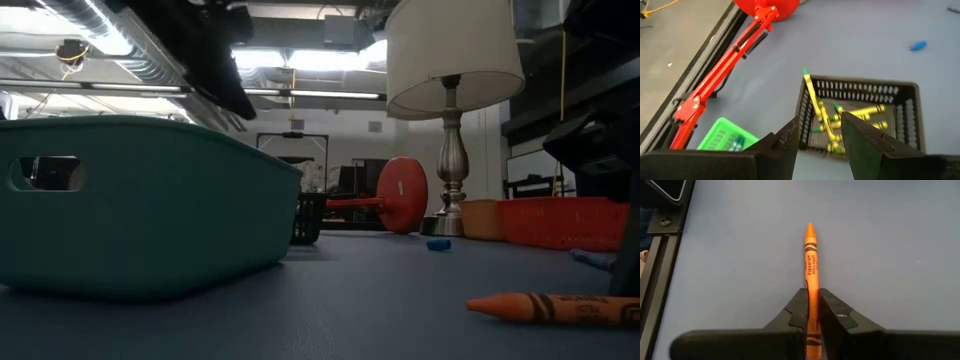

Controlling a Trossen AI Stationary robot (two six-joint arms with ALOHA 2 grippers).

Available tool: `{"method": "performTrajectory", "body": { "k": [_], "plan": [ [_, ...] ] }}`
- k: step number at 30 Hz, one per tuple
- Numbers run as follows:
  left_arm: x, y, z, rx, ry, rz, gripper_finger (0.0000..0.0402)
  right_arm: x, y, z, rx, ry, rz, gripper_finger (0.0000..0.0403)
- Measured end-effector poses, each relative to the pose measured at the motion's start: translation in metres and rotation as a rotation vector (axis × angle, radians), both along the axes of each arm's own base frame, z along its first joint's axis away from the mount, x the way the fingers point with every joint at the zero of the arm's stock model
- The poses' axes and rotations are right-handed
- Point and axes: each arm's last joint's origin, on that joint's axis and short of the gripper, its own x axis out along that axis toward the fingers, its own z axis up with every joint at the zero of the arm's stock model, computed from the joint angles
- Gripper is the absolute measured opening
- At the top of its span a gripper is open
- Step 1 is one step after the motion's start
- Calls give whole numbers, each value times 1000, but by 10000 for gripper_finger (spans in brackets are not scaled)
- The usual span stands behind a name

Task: Sort crayons
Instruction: Put the orange crayon into the orange bin

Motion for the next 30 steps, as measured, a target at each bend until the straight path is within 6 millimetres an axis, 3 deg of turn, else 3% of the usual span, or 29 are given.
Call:
{"method": "performTrajectory", "body": {
  "k": [11, 20, 24, 30],
  "plan": [
    [-32, -16, 10, -132, 77, -32, 130, 0, -5, 6, -38, -28, -32, 17],
    [-47, -28, 0, -246, 252, -83, 130, -7, -14, 33, -108, -83, -80, 22],
    [-49, -32, -1, -253, 270, -108, 130, -11, -29, 53, -159, -62, -87, 23],
    [-48, -35, 0, -255, 267, -114, 130, -20, -72, 88, -255, 32, -146, 23]
  ]
}}
